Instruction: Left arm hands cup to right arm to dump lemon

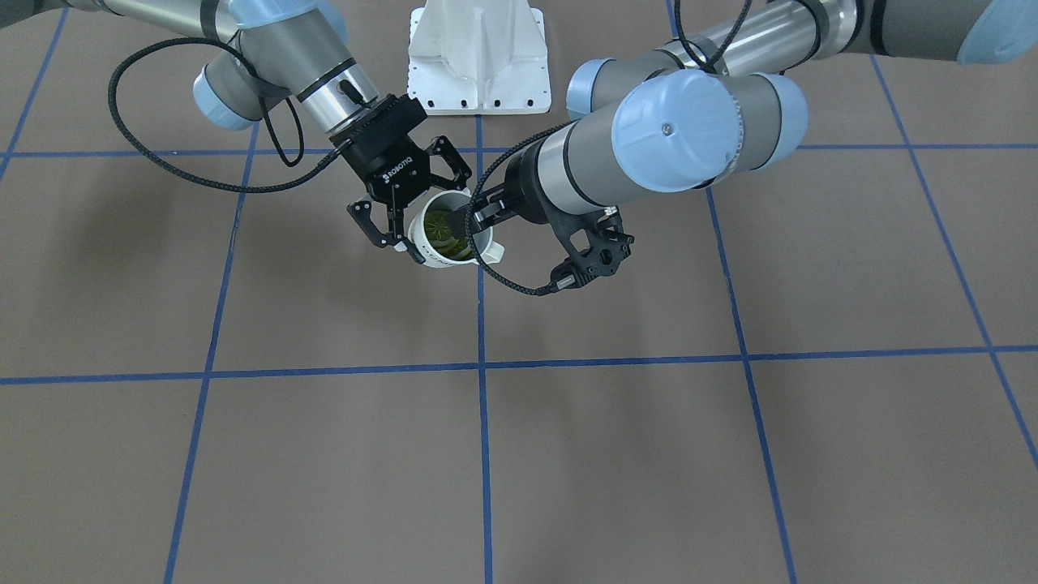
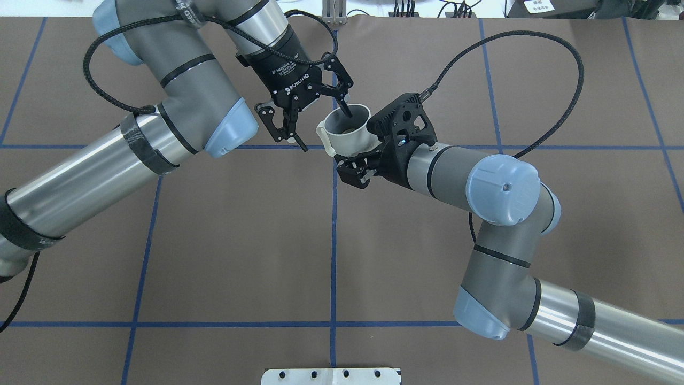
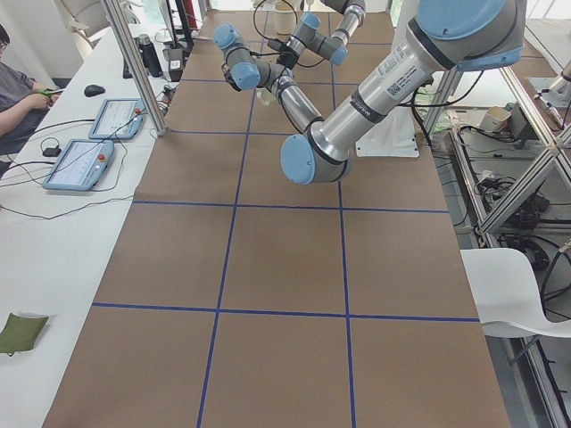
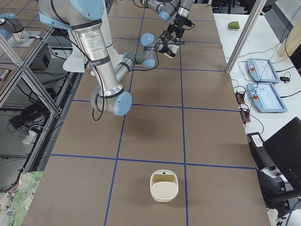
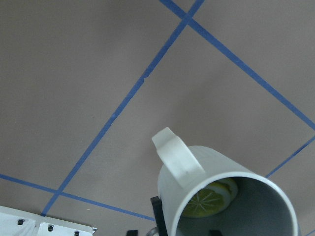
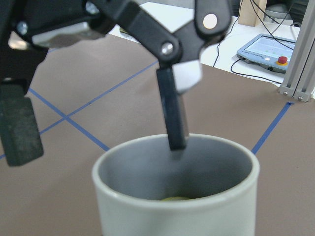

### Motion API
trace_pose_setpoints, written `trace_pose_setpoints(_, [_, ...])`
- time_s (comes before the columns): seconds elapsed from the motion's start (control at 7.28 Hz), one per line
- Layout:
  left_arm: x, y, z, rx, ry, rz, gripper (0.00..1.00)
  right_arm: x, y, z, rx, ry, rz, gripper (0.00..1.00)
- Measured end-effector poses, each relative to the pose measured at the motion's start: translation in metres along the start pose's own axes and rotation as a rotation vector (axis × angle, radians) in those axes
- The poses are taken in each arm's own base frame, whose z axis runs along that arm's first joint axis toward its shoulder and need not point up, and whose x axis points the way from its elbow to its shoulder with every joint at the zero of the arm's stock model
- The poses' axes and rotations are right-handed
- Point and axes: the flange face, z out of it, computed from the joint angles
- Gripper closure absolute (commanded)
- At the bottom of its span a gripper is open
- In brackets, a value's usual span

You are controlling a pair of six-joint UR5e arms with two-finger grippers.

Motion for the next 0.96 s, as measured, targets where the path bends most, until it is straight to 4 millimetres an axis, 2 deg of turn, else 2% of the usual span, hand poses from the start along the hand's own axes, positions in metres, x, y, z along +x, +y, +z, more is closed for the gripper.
trace_pose_setpoints(0.14, [0.001,-0.008,-0.009,0.068,0.023,0.009,0.0,0.013,0.003,-0.006,-0.001,0.018,0.001,0.94])
trace_pose_setpoints(0.27, [0.002,-0.018,-0.013,0.177,0.049,0.015,0.0,0.036,0.009,-0.014,-0.005,0.054,0.003,0.94])
trace_pose_setpoints(0.41, [0.0,-0.03,-0.014,0.276,0.065,0.018,0.0,0.072,0.019,-0.028,-0.013,0.112,0.007,0.94])
trace_pose_setpoints(0.69, [-0.008,-0.049,-0.014,0.384,0.065,0.054,0.0,0.166,0.046,-0.084,-0.038,0.267,0.025,0.94])
trace_pose_setpoints(0.82, [-0.013,-0.056,-0.014,0.404,0.06,0.06,0.0,0.203,0.061,-0.123,-0.048,0.334,0.036,0.94])
trace_pose_setpoints(0.96, [-0.015,-0.059,-0.015,0.412,0.058,0.062,0.0,0.229,0.077,-0.167,-0.056,0.383,0.048,0.94])
